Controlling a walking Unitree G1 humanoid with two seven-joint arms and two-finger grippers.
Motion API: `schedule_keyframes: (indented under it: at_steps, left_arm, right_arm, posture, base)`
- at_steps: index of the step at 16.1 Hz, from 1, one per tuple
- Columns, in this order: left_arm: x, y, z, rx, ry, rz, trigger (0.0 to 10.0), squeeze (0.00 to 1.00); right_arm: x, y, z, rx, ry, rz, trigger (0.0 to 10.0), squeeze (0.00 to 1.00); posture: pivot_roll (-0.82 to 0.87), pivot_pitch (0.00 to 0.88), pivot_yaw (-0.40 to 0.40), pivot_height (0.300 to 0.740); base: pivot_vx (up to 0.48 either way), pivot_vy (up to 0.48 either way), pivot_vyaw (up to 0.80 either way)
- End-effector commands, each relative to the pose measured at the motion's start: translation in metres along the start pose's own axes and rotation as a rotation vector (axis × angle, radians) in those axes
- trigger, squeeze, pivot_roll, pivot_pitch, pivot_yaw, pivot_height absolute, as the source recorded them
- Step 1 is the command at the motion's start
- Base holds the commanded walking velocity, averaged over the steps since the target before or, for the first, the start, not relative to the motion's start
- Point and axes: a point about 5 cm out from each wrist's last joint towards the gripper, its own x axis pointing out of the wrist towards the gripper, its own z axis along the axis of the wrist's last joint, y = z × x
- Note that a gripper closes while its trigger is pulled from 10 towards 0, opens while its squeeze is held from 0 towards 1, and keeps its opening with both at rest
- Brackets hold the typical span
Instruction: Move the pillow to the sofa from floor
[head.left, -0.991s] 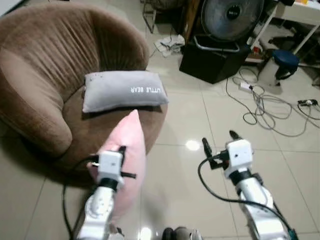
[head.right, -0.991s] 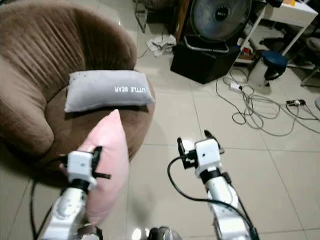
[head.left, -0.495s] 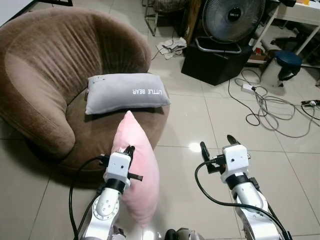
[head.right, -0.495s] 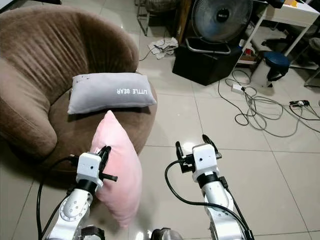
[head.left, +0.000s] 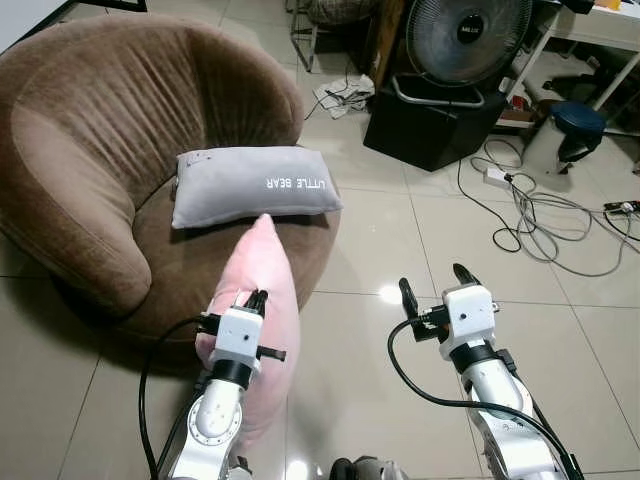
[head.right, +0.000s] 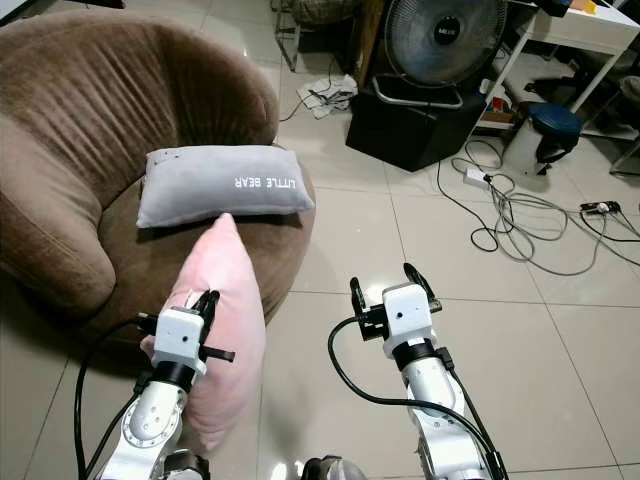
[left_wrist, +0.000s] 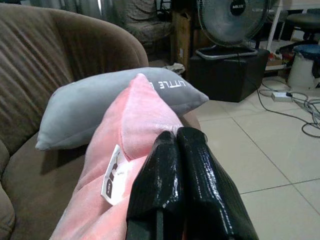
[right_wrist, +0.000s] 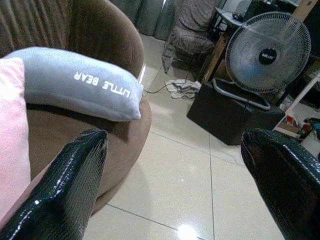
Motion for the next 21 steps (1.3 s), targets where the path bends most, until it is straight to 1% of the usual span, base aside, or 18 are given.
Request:
schedule_keyframes:
  at_steps: [1, 5, 10, 12, 14, 17, 21]
  left_arm:
    - [0.002, -0.005, 0.005, 0.005, -0.040, -0.006, 0.0, 0.00]
    - [0.002, -0.004, 0.002, 0.015, -0.023, 0.015, 0.0, 0.00]
    - [0.001, 0.001, -0.002, 0.023, 0.011, 0.067, 0.0, 0.00]
    - [0.000, 0.002, -0.004, 0.032, 0.024, 0.075, 0.0, 0.00]
    - [-0.001, 0.006, -0.008, 0.085, 0.049, 0.094, 0.0, 0.00]
    - [-0.004, 0.008, -0.009, 0.086, 0.053, 0.104, 0.0, 0.00]
    - [-0.008, 0.010, -0.010, 0.107, 0.066, 0.136, 0.0, 0.00]
  right_arm:
    - [-0.002, -0.006, -0.002, -0.012, 0.006, -0.020, 10.0, 0.00]
    - [-0.003, -0.004, -0.005, -0.024, 0.017, 0.000, 10.0, 0.00]
    - [-0.004, -0.003, -0.008, -0.038, 0.031, 0.020, 10.0, 0.00]
    - [-0.004, -0.002, -0.008, -0.042, 0.035, 0.023, 10.0, 0.00]
    - [-0.003, 0.000, -0.008, -0.047, 0.038, 0.030, 10.0, 0.02]
    - [-0.003, 0.002, -0.011, -0.055, 0.051, 0.042, 10.0, 0.09]
    - [-0.004, 0.005, -0.014, -0.058, 0.059, 0.056, 10.0, 0.12]
  posture:
    - [0.13, 0.089, -0.109, 0.740]
    - [0.12, 0.091, -0.112, 0.740]
    - [0.12, 0.099, -0.117, 0.740]
    - [0.12, 0.103, -0.117, 0.740]
    - [0.12, 0.106, -0.117, 0.740]
    - [0.13, 0.111, -0.115, 0.740]
    - [0.13, 0.116, -0.115, 0.740]
  base:
    - [0.000, -0.480, 0.00]
    - [0.000, -0.480, 0.00]
    - [0.000, -0.467, 0.00]
    - [0.253, -0.405, 0.00]
    - [0.291, -0.377, 0.57]
    - [0.269, -0.394, 0.62]
    - [0.339, -0.328, 0.58]
